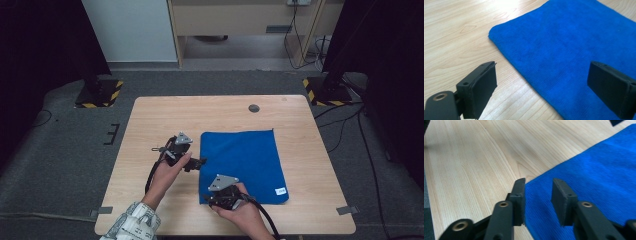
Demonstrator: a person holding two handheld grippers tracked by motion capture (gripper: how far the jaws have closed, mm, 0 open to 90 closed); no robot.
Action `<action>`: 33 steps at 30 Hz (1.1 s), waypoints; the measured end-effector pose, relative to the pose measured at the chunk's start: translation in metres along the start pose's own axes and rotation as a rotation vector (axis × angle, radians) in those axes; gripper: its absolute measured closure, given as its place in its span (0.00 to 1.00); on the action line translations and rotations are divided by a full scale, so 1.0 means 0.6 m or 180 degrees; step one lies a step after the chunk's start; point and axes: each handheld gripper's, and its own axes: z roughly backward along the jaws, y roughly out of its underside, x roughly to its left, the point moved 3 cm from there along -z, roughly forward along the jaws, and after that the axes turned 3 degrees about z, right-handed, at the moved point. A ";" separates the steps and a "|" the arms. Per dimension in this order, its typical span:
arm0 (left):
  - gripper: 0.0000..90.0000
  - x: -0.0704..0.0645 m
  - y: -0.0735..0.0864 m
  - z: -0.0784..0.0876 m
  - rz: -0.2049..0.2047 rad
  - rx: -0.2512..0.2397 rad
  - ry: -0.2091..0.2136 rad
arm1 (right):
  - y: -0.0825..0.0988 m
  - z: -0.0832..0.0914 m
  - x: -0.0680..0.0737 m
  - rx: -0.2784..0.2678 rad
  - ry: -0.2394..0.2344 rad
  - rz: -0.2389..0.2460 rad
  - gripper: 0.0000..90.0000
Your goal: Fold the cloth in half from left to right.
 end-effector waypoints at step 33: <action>0.24 0.057 -0.015 -0.032 0.0272 -0.0102 -0.0195 | -0.002 -0.048 0.045 0.0102 -0.0020 -0.0010 0.96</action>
